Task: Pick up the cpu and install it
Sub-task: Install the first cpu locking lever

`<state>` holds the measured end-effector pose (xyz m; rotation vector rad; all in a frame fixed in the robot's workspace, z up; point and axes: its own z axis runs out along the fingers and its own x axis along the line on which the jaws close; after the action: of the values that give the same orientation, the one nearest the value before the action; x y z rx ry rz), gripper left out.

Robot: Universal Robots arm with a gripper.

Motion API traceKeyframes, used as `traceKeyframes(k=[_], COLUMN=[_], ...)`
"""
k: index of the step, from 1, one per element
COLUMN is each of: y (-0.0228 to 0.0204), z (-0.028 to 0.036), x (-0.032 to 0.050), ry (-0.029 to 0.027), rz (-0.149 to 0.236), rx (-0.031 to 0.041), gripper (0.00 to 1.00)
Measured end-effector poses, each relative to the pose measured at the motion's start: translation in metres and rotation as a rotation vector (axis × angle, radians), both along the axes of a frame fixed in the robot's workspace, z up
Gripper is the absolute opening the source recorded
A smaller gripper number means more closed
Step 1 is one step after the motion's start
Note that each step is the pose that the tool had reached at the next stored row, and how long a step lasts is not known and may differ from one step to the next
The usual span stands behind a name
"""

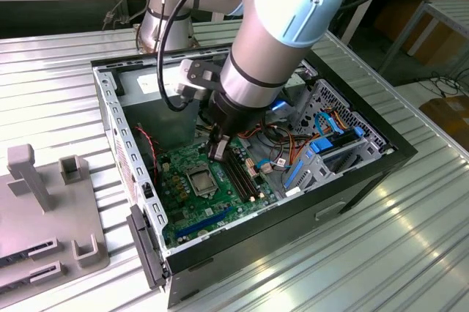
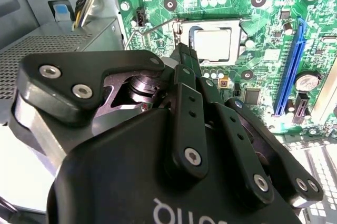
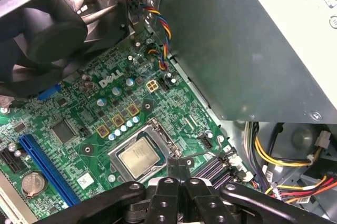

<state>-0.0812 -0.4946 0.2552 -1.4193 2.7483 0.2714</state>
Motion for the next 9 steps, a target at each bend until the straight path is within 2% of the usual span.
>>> traceKeyframes(k=[9], y=[0.0], z=[0.0], x=[-0.0021], ry=[0.0], rz=[0.0], rx=[0.0001], gripper=[0.11])
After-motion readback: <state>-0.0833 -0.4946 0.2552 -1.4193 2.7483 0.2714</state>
